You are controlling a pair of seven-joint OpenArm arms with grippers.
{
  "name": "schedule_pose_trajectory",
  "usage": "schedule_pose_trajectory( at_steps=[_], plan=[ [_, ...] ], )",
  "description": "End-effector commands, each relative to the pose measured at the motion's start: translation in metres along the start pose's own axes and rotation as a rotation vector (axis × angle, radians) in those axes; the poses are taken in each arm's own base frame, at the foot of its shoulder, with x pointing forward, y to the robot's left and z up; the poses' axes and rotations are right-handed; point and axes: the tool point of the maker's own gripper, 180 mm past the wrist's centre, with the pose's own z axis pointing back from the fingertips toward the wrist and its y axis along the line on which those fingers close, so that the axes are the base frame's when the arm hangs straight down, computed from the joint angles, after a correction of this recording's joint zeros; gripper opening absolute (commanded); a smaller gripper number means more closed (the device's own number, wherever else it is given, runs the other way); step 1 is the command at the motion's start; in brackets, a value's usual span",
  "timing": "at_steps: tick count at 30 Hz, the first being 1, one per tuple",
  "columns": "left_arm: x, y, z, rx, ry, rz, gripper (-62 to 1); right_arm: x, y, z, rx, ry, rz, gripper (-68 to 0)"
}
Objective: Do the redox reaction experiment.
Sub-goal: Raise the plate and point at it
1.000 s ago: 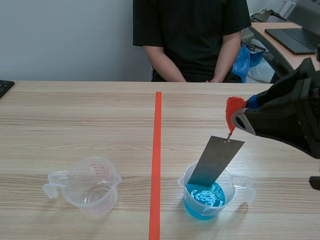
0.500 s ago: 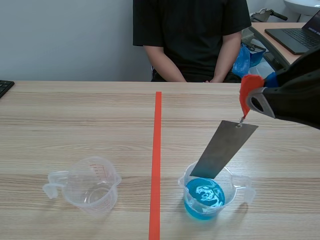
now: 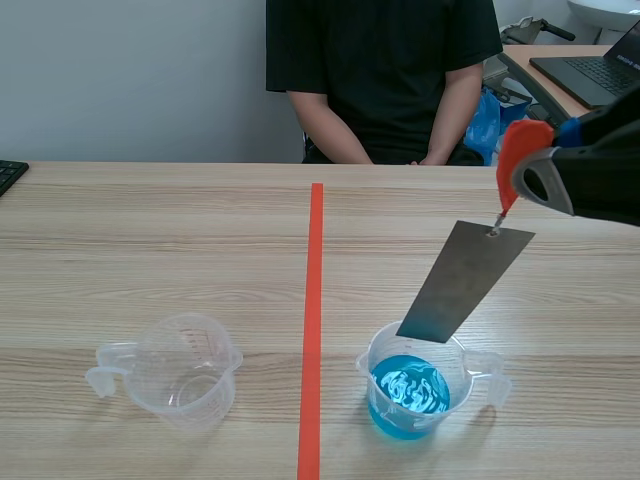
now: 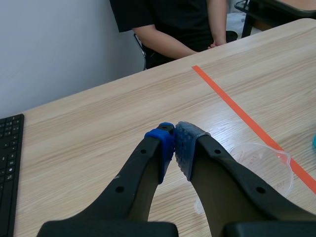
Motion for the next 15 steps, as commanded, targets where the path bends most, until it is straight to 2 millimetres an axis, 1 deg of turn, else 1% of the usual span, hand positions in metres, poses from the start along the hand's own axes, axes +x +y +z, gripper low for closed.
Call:
schedule_pose_trajectory(
  at_steps=[1,15],
  plan=[
    [0.0073,-0.0014,-0.0013,-0.009,-0.029,0.000,-56.3,0.0064,0.0024,0.0011,0.015,-0.024,0.022,-65.8],
    [0.0037,-0.0017,-0.0015,-0.010,-0.010,0.001,-56.2,0.0118,0.0081,0.0015,0.045,-0.058,0.006,-65.8]
  ],
)
